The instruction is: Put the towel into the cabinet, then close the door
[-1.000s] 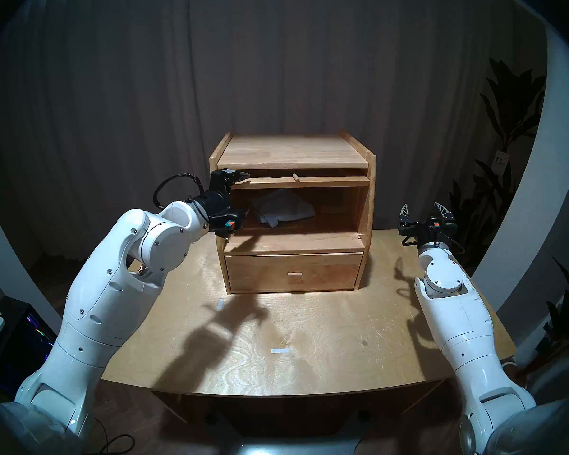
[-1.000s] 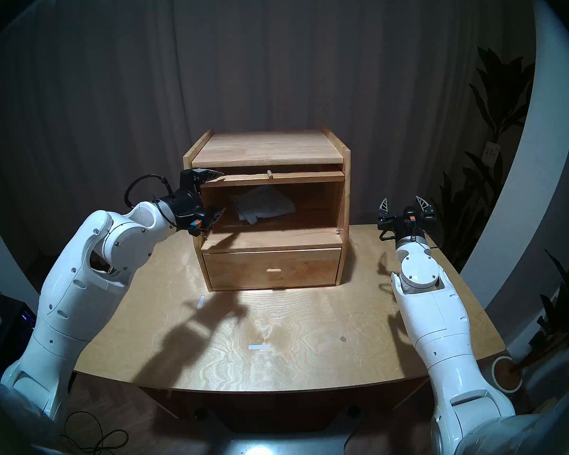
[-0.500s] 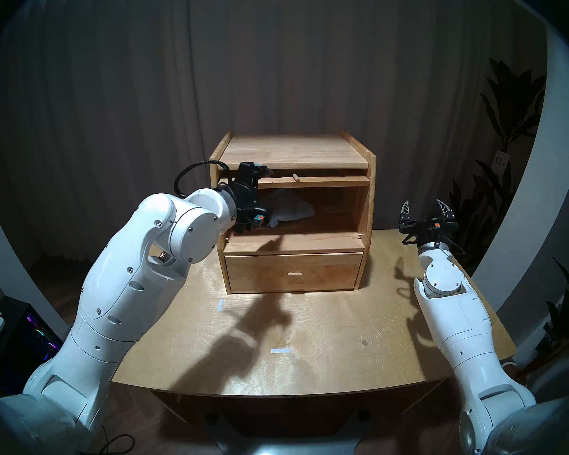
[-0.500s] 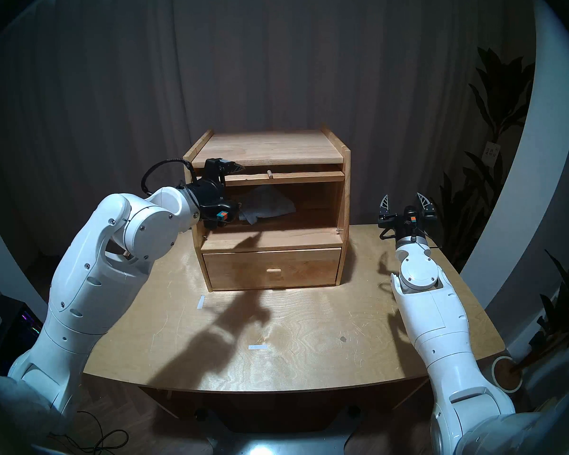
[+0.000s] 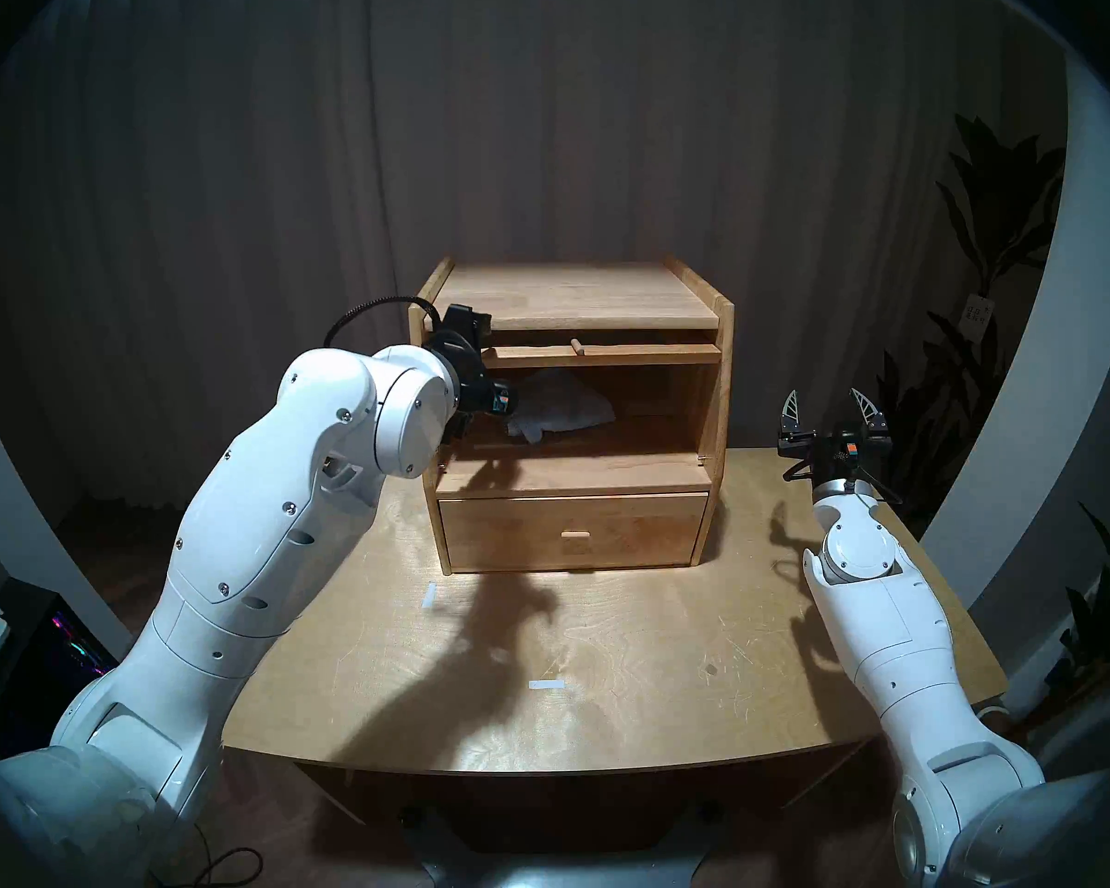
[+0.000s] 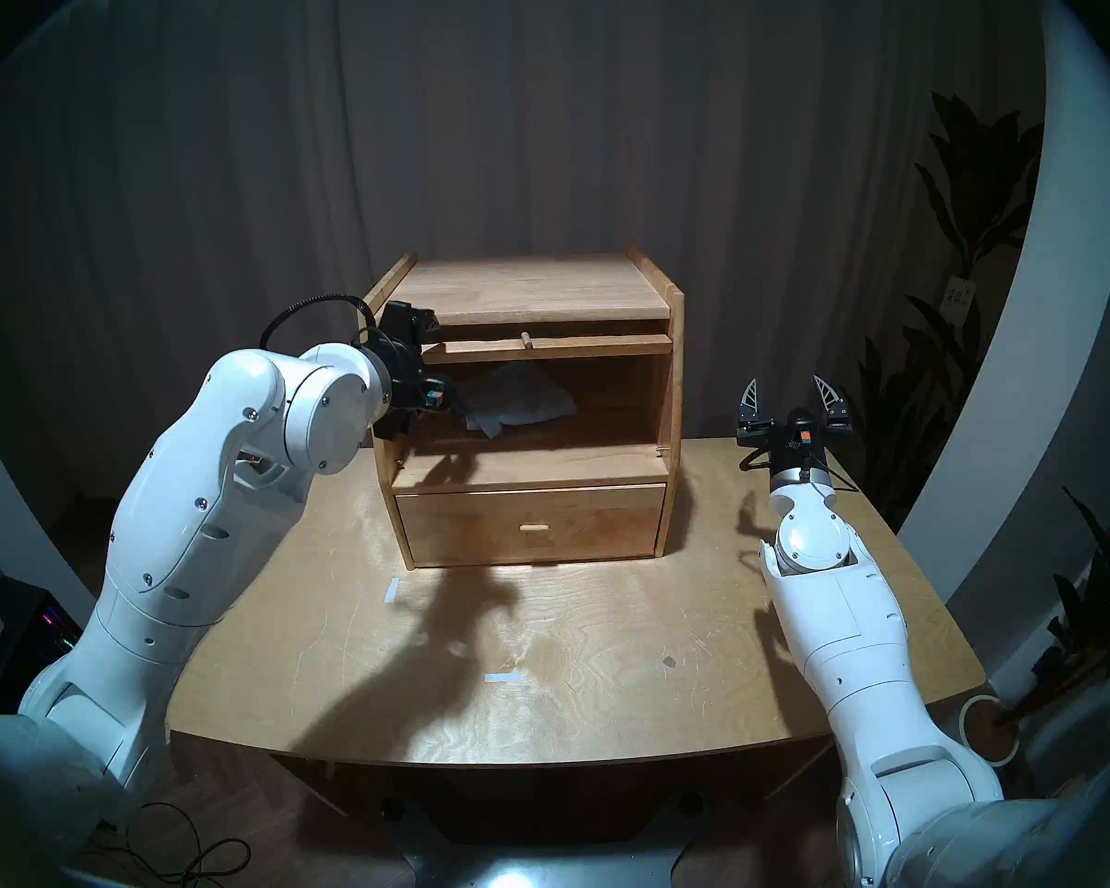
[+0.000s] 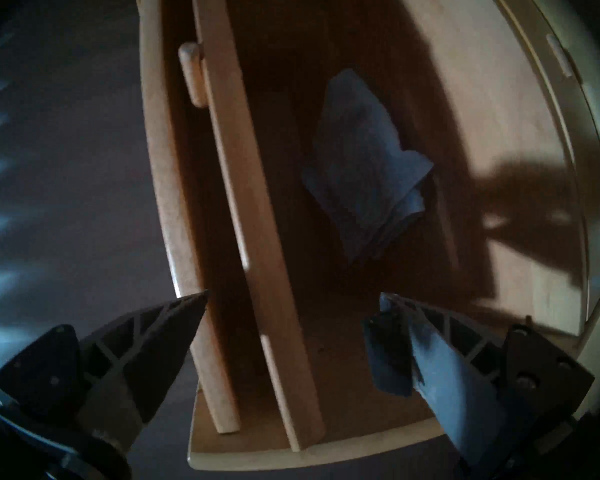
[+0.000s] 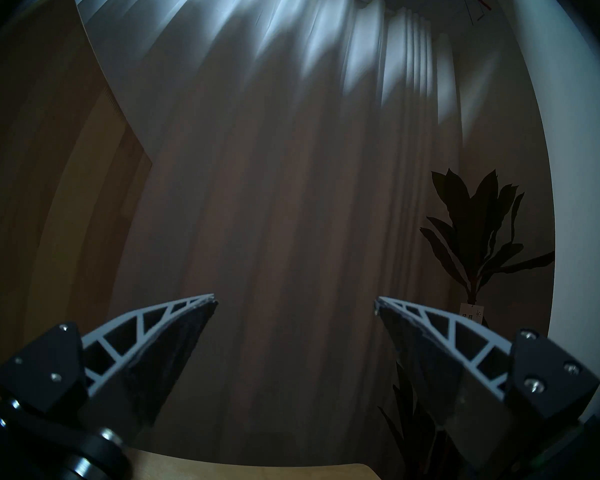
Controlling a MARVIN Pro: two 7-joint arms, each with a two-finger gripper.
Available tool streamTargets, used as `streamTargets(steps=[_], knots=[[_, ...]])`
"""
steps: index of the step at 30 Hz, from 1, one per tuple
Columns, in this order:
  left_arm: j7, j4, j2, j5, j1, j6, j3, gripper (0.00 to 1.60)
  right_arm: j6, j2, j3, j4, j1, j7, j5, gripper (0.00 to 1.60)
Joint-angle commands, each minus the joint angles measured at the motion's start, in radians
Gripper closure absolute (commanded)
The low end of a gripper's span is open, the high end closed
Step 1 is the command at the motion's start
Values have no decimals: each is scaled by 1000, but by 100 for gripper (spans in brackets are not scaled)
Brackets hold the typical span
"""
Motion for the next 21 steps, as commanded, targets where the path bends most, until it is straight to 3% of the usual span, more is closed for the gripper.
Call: streamTargets(steps=[1,7,10,21], knots=[[-35,-57,-32,82,-25,67,41,0,-63,-1,0,11,39,2,2,0],[-23,-75,-47,149,7,123,91,0,-81,-2,-2,24,45,1,1,0],[21,-55,-69,226,17,188,127,0,-90,-2,-3,30,48,1,0,0],[43,24,-96,276,-11,250,147,0,-104,-1,-5,40,52,0,0,0]])
